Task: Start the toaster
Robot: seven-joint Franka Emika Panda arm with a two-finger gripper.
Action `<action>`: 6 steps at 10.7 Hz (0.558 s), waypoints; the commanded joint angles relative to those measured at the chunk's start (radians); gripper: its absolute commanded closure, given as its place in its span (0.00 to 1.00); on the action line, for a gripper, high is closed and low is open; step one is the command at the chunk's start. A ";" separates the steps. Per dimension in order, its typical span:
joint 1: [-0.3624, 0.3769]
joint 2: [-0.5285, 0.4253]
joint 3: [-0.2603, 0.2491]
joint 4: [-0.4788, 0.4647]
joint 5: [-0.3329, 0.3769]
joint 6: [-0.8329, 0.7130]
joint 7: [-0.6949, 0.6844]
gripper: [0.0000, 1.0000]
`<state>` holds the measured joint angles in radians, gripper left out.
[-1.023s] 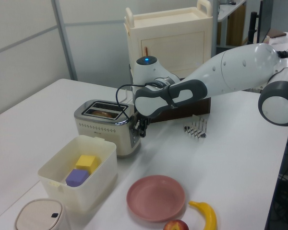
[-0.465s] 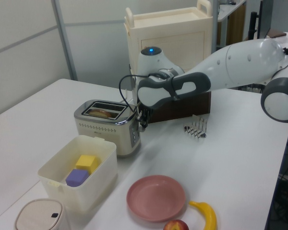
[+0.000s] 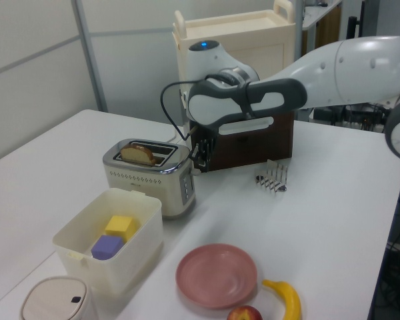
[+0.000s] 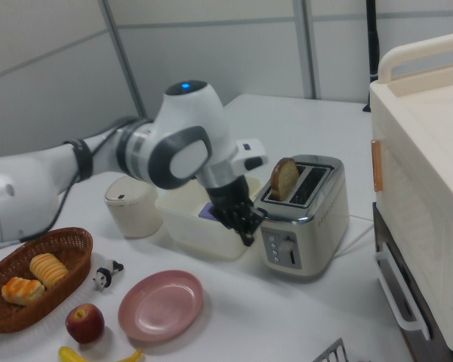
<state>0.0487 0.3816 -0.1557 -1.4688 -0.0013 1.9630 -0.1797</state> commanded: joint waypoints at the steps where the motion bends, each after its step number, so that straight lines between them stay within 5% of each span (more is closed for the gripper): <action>1: 0.060 -0.098 -0.004 -0.021 -0.049 -0.181 0.013 1.00; 6: 0.097 -0.242 0.001 -0.024 -0.052 -0.389 0.013 1.00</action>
<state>0.1363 0.2112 -0.1552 -1.4670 -0.0367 1.6376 -0.1797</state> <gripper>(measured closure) 0.991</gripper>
